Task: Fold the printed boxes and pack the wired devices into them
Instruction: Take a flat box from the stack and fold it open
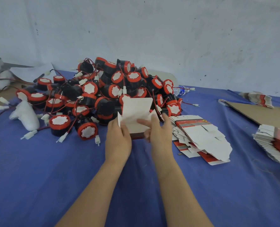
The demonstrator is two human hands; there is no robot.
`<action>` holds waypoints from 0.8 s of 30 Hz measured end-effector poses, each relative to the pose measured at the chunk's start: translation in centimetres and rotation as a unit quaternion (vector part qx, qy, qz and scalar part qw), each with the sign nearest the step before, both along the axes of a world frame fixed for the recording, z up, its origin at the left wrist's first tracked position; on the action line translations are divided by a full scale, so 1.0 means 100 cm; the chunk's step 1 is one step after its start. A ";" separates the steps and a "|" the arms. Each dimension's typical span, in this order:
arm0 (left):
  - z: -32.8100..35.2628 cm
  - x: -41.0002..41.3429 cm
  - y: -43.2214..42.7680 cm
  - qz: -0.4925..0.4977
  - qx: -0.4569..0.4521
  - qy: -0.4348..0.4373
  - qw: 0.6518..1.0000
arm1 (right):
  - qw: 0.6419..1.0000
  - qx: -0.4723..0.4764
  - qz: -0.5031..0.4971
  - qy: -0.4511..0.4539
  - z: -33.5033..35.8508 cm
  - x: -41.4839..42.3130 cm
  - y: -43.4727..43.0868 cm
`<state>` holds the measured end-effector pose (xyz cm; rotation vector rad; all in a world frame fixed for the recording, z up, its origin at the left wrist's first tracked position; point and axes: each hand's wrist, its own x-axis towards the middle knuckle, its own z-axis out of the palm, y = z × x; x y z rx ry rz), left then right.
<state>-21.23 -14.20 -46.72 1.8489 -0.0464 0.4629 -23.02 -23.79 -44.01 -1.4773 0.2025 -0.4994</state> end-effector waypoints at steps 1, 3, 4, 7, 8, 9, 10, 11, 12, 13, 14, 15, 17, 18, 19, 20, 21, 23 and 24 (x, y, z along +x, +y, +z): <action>0.000 -0.001 0.000 0.003 0.011 0.007 1.000 | 1.000 -0.021 -0.004 0.019 0.001 0.000 -0.002; 0.000 -0.003 0.000 0.011 0.028 0.022 0.999 | 0.976 -0.200 -0.041 0.069 -0.008 0.002 -0.005; 0.000 -0.003 0.001 0.024 0.029 0.026 0.999 | 0.962 -0.251 -0.064 0.083 -0.011 0.002 -0.004; 0.002 -0.001 0.007 0.049 0.025 0.040 0.998 | 0.980 -0.140 -0.054 0.131 -0.011 0.007 -0.014; 0.004 0.000 0.009 0.042 0.029 0.047 0.998 | 0.988 -0.028 -0.038 0.145 -0.008 0.008 -0.021; 0.004 0.000 0.009 0.030 0.019 0.052 0.998 | 0.985 0.067 -0.032 0.155 -0.006 0.006 -0.027; 0.005 0.000 0.009 0.018 -0.002 0.055 0.998 | 0.978 0.118 -0.039 0.165 -0.007 0.005 -0.032; 0.006 0.000 0.009 0.012 -0.028 0.061 0.998 | 0.976 0.111 -0.054 0.180 -0.010 0.006 -0.037; 0.007 0.000 0.010 0.012 -0.054 0.072 0.996 | 0.977 0.046 -0.069 0.195 -0.013 0.007 -0.038; 0.006 0.001 0.011 0.016 -0.071 0.085 0.994 | 0.973 -0.057 -0.085 0.207 -0.017 0.007 -0.037; 0.003 0.002 0.012 0.023 -0.061 0.095 0.993 | 0.961 -0.152 -0.100 0.207 -0.019 0.007 -0.035; 0.000 0.004 0.014 0.031 -0.015 0.096 0.995 | 0.949 -0.226 -0.110 0.191 -0.021 0.007 -0.031; -0.003 0.003 0.015 0.031 0.111 0.090 0.989 | 0.935 -0.302 -0.104 0.155 -0.020 0.006 -0.028; -0.003 0.001 0.014 0.015 0.156 0.092 0.983 | 0.936 -0.310 -0.086 0.143 -0.020 0.007 -0.028; -0.003 0.000 0.012 -0.013 0.182 0.100 0.978 | 0.941 -0.304 -0.059 0.139 -0.019 0.005 -0.029; -0.003 0.001 0.010 -0.043 0.188 0.118 0.974 | 0.945 -0.297 -0.036 0.134 -0.018 0.005 -0.029; -0.001 0.000 0.010 -0.073 0.183 0.142 0.970 | 0.946 -0.294 -0.025 0.135 -0.015 0.003 -0.029; 0.002 0.001 0.009 -0.126 0.108 0.155 0.974 | 0.938 -0.317 -0.017 0.139 -0.013 0.004 -0.026; 0.004 0.001 0.009 -0.147 0.038 0.131 0.980 | 0.937 -0.325 -0.013 0.130 -0.014 0.004 -0.023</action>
